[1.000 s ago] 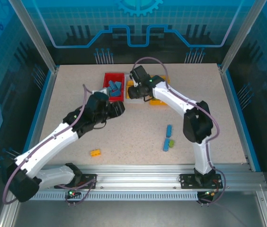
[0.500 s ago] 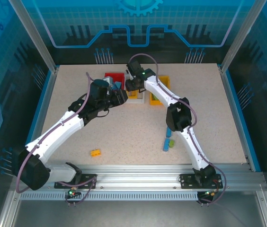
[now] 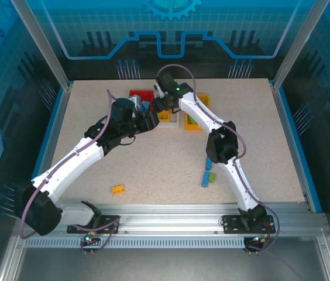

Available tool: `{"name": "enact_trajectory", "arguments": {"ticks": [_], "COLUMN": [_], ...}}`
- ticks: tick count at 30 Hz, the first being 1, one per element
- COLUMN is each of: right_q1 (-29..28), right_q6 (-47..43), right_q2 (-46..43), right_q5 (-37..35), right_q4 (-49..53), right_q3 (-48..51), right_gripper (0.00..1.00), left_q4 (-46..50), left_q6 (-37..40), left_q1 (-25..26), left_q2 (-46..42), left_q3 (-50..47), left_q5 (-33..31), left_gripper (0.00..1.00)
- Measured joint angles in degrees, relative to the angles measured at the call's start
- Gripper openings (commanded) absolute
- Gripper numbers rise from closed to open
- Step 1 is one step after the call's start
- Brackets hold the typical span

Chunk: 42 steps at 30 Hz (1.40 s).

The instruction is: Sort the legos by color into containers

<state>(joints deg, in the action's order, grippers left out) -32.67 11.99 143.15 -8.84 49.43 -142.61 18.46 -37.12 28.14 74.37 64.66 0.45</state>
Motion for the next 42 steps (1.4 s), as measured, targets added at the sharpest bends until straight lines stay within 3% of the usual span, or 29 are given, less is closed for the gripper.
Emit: {"name": "enact_trajectory", "arguments": {"ticks": [4,10,17,21,23,25,31,38,42], "right_q1": [-0.24,-0.24,1.29,2.08,2.08,2.08,2.08,2.08,2.08], "right_q6": [0.17,3.15,12.72,17.84,20.02,22.08,26.43,28.57,29.07], "right_q2": [-8.44,-30.95,-63.08,-77.88,-83.82,-89.46,-100.45,-100.94,-100.24], "right_q5": [-0.35,-2.97,-7.04,-7.72,-7.67,-7.72,-7.67,-7.39,-6.99], "right_q4": [-1.64,-7.93,-11.39,-7.74,-5.31,-3.04,0.94,2.16,2.16], "right_q3": [6.40,28.61,64.28,77.15,80.35,82.20,83.47,83.97,84.61], "right_gripper": [0.59,0.59,0.67,0.74,0.75,0.77,0.78,0.77,0.76], "left_q4": [-0.76,-2.01,-2.45,-1.73,-1.11,-0.35,2.27,4.42,4.52], "left_q6": [-0.02,0.17,0.24,0.48,0.92,1.22,1.51,2.19,3.10], "left_q1": [0.92,6.69,16.81,21.86,23.67,25.14,26.40,26.36,26.38], "left_q2": [0.11,4.35,19.43,29.07,33.27,36.83,45.22,50.71,52.30], "left_q3": [-0.35,-0.09,5.44,12.90,16.59,19.63,25.31,29.38,30.67], "left_q5": [0.94,3.56,6.05,6.10,5.75,5.38,4.57,3.80,3.34], "left_gripper": [0.58,0.60,0.61,0.63,0.64,0.71,0.70,0.57,0.45]}}
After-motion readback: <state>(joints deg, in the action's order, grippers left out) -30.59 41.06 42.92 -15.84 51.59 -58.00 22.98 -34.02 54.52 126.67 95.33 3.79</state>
